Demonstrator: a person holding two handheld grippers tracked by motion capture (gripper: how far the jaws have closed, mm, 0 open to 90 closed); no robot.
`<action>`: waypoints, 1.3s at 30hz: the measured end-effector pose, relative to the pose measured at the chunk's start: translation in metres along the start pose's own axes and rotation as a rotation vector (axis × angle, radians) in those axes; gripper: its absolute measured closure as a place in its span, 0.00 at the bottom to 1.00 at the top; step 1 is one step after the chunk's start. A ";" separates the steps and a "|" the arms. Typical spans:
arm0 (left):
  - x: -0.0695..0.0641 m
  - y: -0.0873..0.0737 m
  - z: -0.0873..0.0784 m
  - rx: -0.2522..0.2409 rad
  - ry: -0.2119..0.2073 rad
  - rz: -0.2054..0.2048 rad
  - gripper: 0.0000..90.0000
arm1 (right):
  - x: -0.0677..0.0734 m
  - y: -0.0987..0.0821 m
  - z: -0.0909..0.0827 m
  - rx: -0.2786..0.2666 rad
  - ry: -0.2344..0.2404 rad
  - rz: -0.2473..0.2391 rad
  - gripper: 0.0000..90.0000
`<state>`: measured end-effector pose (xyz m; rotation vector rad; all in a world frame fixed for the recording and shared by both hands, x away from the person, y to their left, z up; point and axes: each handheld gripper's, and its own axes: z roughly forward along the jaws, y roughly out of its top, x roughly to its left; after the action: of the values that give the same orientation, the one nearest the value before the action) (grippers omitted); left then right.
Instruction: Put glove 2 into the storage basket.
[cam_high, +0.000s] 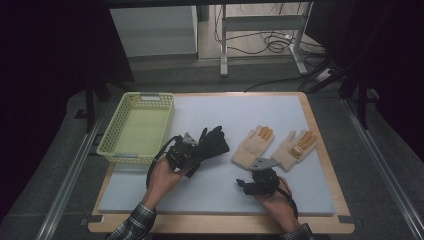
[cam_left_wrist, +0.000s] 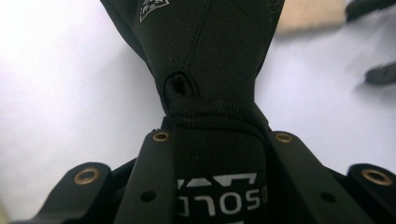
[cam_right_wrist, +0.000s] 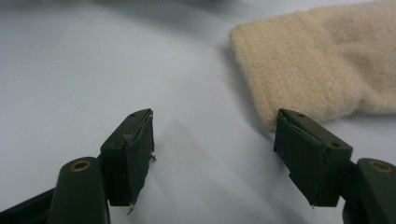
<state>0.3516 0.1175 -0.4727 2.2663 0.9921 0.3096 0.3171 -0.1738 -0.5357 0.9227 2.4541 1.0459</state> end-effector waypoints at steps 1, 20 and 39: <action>0.002 0.004 -0.004 -0.003 0.005 0.002 0.82 | 0.000 0.000 0.000 0.001 0.000 0.002 0.31; 0.057 0.037 -0.053 -0.044 0.114 -0.074 0.82 | 0.000 0.000 0.000 -0.002 0.000 -0.001 0.31; 0.161 -0.009 -0.076 -0.019 0.334 -0.305 0.81 | 0.000 0.000 0.000 -0.004 0.001 0.000 0.31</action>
<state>0.4231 0.2736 -0.4266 2.0448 1.4775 0.5719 0.3171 -0.1737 -0.5361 0.9211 2.4520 1.0503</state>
